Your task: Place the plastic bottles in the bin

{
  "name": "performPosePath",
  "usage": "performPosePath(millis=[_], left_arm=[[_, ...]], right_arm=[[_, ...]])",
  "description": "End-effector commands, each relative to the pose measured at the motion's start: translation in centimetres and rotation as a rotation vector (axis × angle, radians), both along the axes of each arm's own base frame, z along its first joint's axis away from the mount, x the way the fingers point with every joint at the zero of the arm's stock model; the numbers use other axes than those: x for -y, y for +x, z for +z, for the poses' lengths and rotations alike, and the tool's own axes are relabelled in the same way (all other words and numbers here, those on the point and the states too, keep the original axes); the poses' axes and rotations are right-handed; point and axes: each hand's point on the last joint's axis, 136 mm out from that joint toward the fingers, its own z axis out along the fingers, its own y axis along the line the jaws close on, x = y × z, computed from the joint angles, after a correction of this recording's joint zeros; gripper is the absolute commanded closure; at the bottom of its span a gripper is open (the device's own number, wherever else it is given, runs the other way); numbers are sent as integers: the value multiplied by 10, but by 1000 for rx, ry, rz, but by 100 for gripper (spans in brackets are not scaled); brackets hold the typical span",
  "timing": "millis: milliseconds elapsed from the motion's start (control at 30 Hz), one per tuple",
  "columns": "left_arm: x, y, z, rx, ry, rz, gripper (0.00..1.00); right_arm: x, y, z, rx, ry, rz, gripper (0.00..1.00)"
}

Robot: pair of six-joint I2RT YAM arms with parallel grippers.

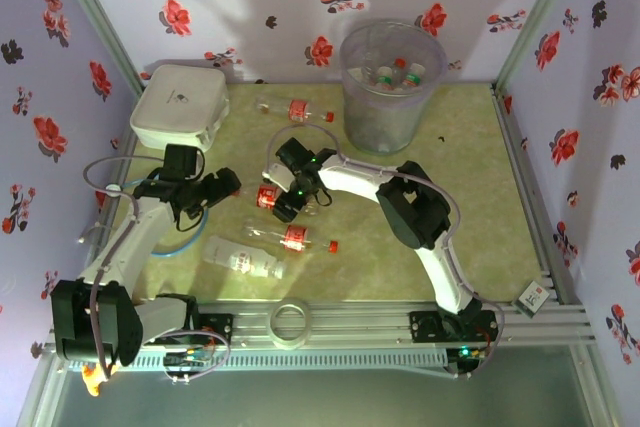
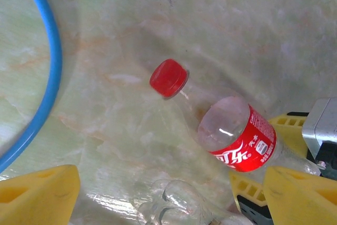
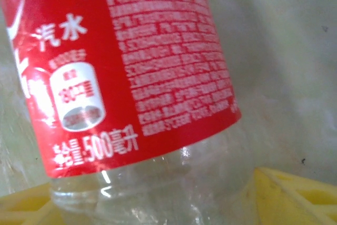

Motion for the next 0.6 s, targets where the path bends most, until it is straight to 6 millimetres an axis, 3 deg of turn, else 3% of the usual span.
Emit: performPosePath(millis=[0, 300, 567], left_arm=[[1, 2, -5, -8, -27, 14, 10], [3, 4, -7, -5, -32, 5, 9], [6, 9, -10, -5, -33, -8, 8]], right_arm=[[-1, 16, 13, 43, 16, -53, 27], [4, 34, 58, 136, 63, -95, 33], [16, 40, 130, 239, 148, -139, 38]])
